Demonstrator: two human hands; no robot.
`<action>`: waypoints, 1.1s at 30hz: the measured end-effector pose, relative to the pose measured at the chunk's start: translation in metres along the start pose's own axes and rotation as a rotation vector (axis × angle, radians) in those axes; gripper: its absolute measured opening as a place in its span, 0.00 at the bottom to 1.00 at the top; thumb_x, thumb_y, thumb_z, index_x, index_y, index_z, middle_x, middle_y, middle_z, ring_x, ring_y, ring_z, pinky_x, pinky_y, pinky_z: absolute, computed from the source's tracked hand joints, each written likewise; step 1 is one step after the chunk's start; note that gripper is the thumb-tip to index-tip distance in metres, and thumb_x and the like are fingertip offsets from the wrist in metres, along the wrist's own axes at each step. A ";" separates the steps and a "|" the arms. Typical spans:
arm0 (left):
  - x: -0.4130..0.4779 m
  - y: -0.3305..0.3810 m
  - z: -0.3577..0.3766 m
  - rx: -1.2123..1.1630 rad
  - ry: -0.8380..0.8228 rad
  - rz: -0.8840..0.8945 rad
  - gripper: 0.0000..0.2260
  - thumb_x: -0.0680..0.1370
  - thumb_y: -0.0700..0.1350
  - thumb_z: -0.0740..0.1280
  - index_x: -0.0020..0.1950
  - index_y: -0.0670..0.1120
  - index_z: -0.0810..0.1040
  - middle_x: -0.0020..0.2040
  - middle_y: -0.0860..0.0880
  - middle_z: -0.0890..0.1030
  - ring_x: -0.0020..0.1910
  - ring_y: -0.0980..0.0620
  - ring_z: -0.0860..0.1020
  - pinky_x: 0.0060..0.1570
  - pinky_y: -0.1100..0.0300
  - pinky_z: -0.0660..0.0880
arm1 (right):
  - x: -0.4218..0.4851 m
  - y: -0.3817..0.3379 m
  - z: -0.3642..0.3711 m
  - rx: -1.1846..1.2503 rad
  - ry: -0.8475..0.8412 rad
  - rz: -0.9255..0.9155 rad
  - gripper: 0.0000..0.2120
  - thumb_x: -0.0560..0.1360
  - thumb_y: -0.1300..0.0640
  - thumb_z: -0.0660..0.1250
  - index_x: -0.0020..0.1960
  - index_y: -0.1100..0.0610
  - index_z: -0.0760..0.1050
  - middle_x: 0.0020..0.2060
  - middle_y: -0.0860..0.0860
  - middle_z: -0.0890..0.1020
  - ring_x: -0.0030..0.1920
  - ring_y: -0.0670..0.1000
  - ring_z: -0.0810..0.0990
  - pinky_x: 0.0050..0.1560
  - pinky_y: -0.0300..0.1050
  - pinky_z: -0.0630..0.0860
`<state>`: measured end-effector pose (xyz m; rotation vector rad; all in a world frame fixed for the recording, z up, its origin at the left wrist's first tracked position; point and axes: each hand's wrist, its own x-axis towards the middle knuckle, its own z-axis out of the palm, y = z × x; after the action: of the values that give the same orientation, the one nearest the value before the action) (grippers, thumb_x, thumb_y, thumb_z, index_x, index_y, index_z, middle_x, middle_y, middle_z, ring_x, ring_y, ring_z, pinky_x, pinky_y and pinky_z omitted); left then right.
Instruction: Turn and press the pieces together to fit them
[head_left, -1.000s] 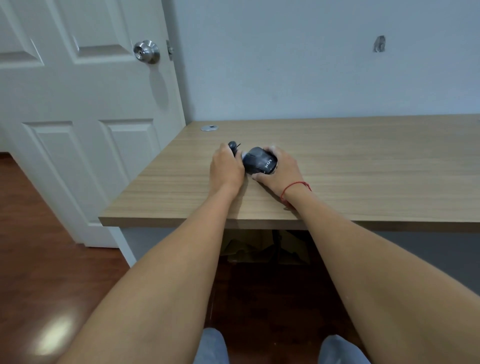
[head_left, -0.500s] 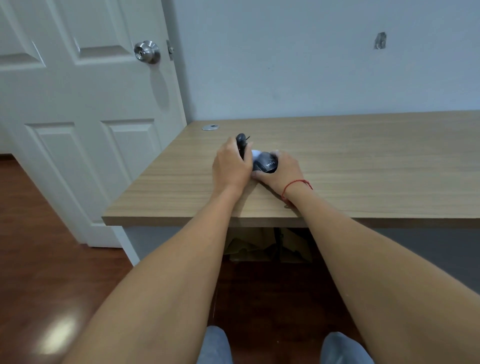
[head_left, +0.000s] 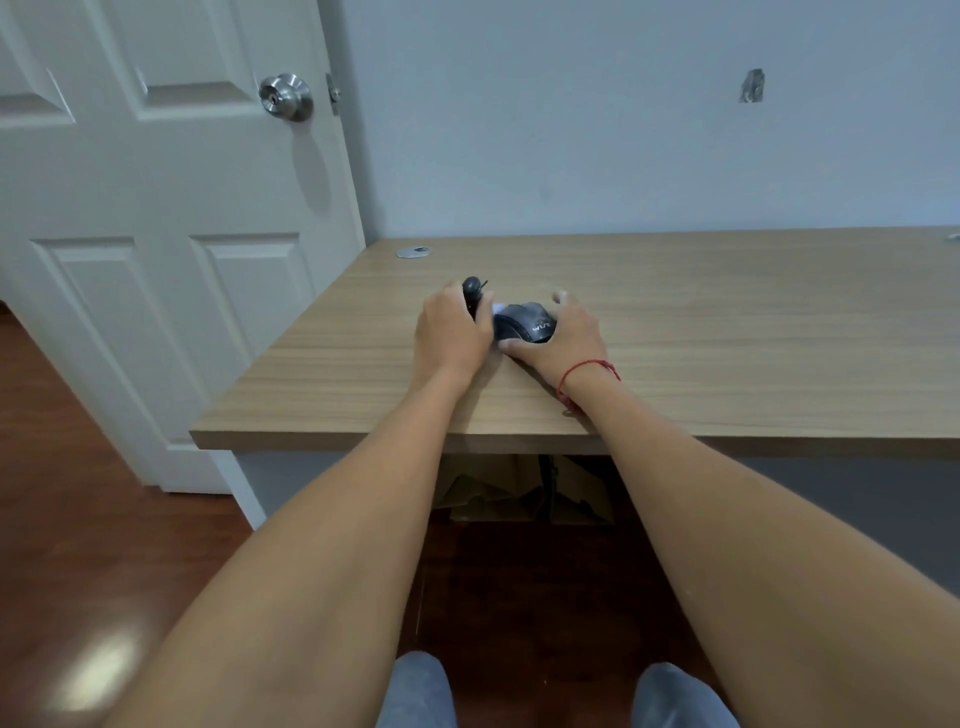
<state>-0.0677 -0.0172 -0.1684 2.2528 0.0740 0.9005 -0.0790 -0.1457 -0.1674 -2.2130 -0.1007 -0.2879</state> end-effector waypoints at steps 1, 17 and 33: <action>-0.002 0.002 0.000 -0.063 0.005 0.061 0.14 0.78 0.50 0.65 0.37 0.43 0.70 0.34 0.46 0.74 0.36 0.43 0.75 0.35 0.58 0.64 | 0.001 0.001 0.001 -0.030 0.001 0.005 0.35 0.67 0.47 0.76 0.68 0.57 0.67 0.61 0.54 0.78 0.62 0.57 0.77 0.63 0.51 0.73; -0.003 0.004 0.000 -0.041 0.016 0.024 0.14 0.77 0.50 0.67 0.35 0.43 0.71 0.33 0.45 0.77 0.35 0.44 0.76 0.35 0.57 0.68 | 0.005 0.004 0.004 -0.158 -0.020 -0.016 0.22 0.67 0.41 0.71 0.54 0.53 0.75 0.45 0.48 0.79 0.49 0.52 0.77 0.59 0.51 0.73; -0.001 0.000 0.000 -0.159 0.029 0.005 0.19 0.71 0.49 0.67 0.27 0.39 0.68 0.23 0.48 0.69 0.26 0.49 0.67 0.28 0.54 0.67 | 0.019 0.010 0.012 -0.224 0.072 0.017 0.19 0.80 0.43 0.53 0.55 0.52 0.78 0.47 0.51 0.83 0.55 0.54 0.79 0.74 0.56 0.57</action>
<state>-0.0685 -0.0174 -0.1692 2.0939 0.0100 0.9097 -0.0564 -0.1428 -0.1771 -2.4207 -0.0106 -0.3855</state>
